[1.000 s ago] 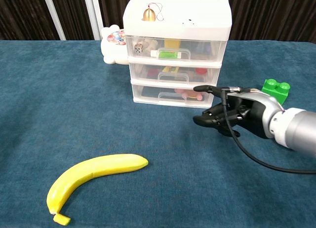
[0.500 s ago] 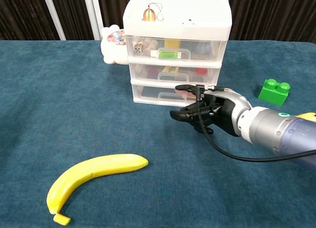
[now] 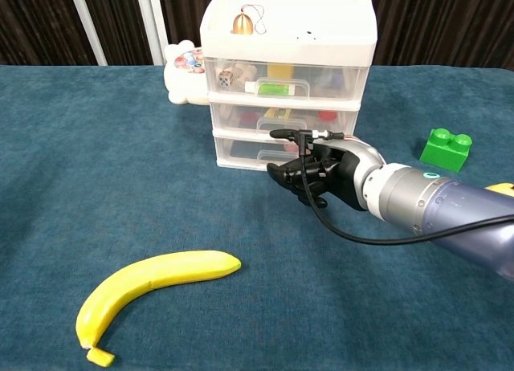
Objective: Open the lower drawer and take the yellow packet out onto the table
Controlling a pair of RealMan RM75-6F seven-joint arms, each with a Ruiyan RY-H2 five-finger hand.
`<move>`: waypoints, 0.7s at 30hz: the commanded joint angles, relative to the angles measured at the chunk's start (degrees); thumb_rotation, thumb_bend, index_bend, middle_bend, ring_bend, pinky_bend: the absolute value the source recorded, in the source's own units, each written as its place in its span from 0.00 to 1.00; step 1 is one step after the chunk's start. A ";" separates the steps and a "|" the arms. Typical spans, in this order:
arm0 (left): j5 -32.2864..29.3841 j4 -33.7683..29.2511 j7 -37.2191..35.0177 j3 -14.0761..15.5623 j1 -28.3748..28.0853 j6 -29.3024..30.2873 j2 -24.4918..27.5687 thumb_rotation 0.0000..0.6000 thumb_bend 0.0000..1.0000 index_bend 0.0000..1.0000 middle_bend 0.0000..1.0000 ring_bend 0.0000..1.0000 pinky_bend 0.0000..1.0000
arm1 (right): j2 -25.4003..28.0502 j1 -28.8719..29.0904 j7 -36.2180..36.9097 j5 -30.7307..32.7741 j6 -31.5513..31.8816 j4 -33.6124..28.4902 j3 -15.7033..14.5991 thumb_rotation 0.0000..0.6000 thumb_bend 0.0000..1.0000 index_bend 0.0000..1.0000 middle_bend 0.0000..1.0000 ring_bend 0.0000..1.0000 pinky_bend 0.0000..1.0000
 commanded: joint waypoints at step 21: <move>-0.17 0.04 -0.17 -0.09 0.07 0.00 0.09 1.00 0.35 0.04 0.00 0.00 0.00 | -1.58 1.11 0.37 1.87 -0.97 2.42 2.51 1.00 0.55 0.00 0.81 0.87 0.93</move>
